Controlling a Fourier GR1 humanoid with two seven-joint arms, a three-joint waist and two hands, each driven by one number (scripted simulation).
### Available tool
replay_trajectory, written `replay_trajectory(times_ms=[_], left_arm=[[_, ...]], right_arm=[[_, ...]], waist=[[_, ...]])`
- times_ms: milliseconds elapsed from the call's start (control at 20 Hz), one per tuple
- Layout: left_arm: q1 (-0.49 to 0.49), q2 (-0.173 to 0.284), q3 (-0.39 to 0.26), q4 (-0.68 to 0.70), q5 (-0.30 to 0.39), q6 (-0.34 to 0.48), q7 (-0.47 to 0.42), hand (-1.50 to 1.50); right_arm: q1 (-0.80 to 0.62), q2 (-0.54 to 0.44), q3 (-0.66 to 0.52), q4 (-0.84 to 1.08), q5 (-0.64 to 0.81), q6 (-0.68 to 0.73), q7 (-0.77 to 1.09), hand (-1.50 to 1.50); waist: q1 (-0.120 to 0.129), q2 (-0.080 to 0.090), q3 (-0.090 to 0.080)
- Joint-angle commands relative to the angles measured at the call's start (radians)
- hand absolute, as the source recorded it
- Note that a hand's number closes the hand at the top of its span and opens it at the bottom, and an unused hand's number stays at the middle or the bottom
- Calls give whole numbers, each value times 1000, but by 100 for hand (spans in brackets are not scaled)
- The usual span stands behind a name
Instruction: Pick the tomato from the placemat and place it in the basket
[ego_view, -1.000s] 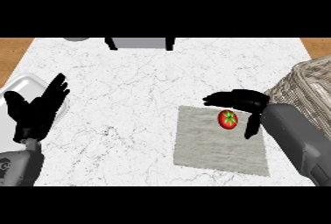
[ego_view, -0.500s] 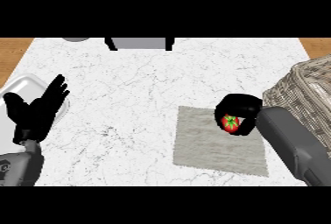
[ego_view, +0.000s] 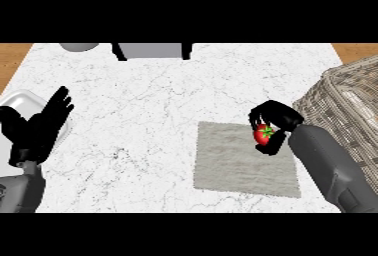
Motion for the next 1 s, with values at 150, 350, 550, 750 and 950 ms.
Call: replay_trajectory(times_ms=[150,350,550,750,950], left_arm=[[4,11,14,0,-4,12,5,0],[2,-5,4,5,-1,9,-3,0],[-25,1,-18,-7,-2,-13,21,0],[-29,-10,-21,18,-6,-14,3,0],[-26,-17,-33,29,-19,-17,-16,0]], right_arm=[[-3,112,-251,102,-170,-235,551,150],[-87,265,-367,39,-256,-520,758,150],[-216,295,-371,-63,-250,-831,848,150],[-363,297,-274,-27,-128,-1063,1066,150],[-484,298,-193,84,-9,-1185,1311,150]], waist=[[-20,-5,0],[7,-8,2],[55,-8,5],[71,-3,0],[60,-4,-1]])
